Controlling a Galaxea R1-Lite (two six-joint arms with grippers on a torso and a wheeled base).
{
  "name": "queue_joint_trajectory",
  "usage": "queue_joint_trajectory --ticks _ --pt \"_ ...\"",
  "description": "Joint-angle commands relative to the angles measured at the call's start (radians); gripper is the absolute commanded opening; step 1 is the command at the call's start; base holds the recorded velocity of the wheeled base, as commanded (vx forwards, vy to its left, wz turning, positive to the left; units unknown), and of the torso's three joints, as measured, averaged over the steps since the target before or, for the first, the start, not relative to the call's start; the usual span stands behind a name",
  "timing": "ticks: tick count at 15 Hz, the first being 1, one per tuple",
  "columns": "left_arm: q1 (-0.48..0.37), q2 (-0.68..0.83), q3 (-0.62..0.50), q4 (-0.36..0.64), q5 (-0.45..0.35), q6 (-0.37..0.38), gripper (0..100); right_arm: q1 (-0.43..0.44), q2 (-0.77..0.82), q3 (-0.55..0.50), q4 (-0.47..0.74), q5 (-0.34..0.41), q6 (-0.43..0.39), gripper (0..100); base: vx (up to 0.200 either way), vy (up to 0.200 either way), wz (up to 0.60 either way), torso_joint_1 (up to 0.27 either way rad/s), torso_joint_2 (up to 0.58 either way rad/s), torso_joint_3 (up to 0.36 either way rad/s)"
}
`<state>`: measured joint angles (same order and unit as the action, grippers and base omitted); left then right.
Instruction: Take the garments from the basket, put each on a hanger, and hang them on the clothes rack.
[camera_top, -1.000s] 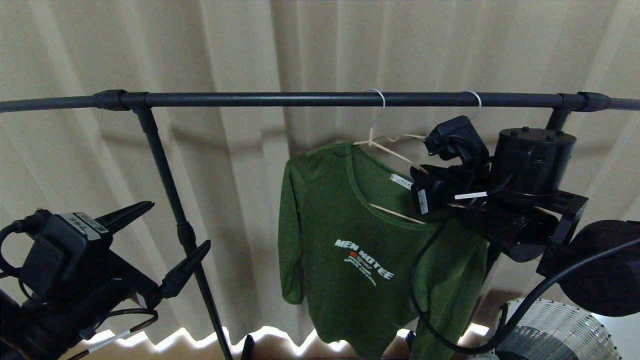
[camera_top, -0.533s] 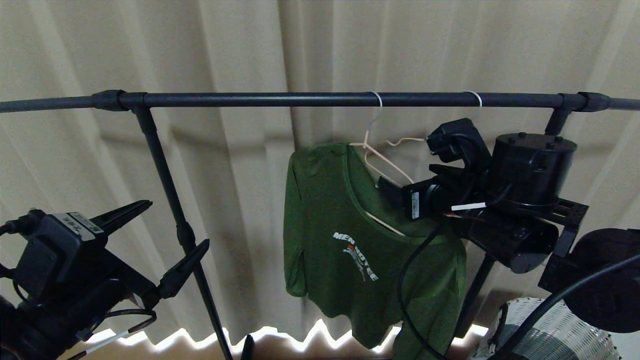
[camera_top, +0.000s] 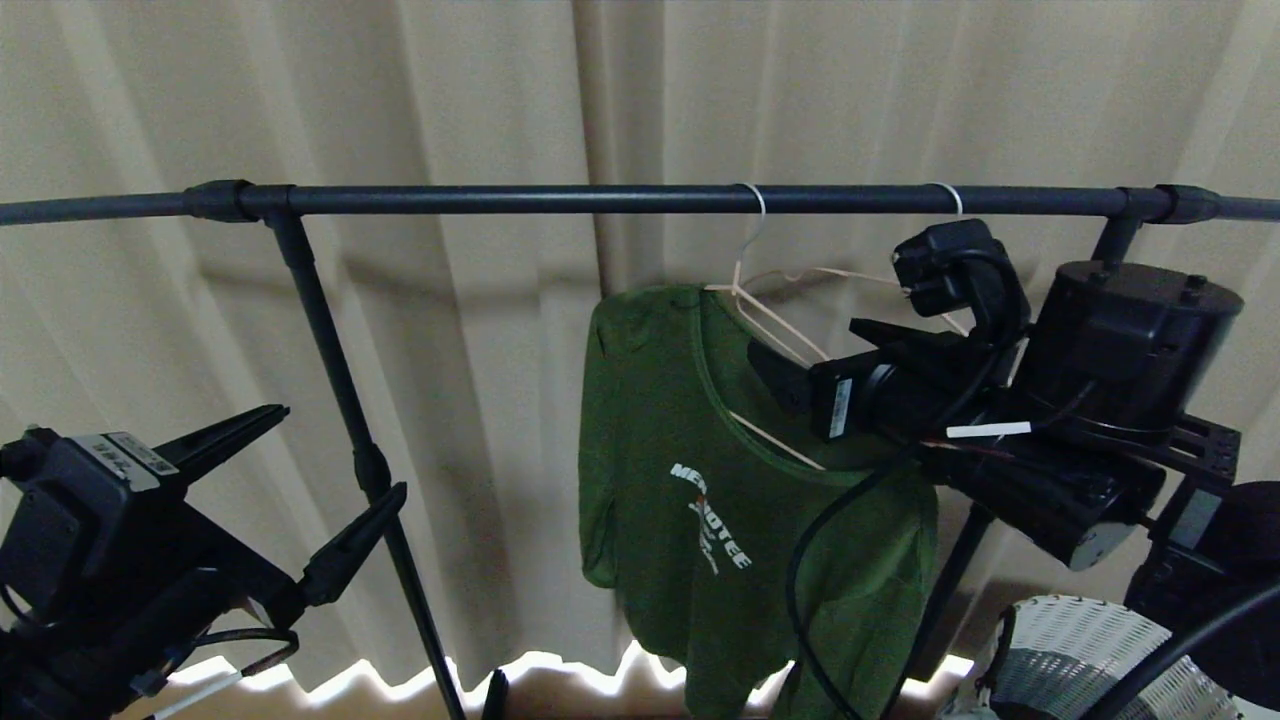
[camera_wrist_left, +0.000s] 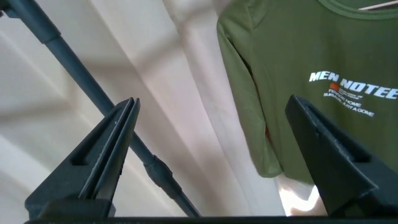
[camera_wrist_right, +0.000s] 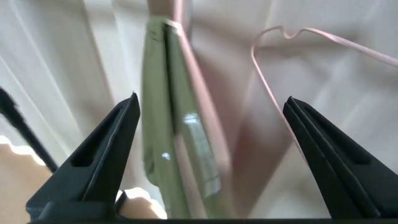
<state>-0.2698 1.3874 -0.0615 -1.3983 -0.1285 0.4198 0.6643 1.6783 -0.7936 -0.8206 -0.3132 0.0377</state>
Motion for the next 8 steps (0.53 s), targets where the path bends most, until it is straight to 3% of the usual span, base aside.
queue_joint_trajectory --ticks 1,3,6,7,8 --pt "0.003 -0.002 -0.001 -0.001 0.001 -0.003 100 0.001 -0.06 0.056 -0.038 0.008 0.01 100 0.0 0.0 0.0 0.0 0.0 0.0" --pt "0.049 -0.036 -0.008 -0.001 0.029 -0.032 100 -0.002 -0.146 0.137 -0.086 0.006 0.008 100 0.0 0.0 0.0 0.0 0.0 0.0" --pt "0.19 -0.142 0.012 0.027 0.053 -0.069 100 -0.048 -0.318 0.272 -0.083 0.005 0.007 100 0.0 0.0 0.0 0.0 0.0 0.0" --pt "0.29 -0.238 0.042 0.087 0.052 -0.096 100 -0.091 -0.445 0.363 -0.074 0.005 0.005 100 0.0 0.0 0.0 0.0 0.0 0.0" --pt "0.337 -0.311 0.057 0.157 0.049 -0.119 100 -0.13 -0.519 0.413 -0.052 0.005 0.004 100 0.0 0.0 0.0 0.0 0.0 0.0"
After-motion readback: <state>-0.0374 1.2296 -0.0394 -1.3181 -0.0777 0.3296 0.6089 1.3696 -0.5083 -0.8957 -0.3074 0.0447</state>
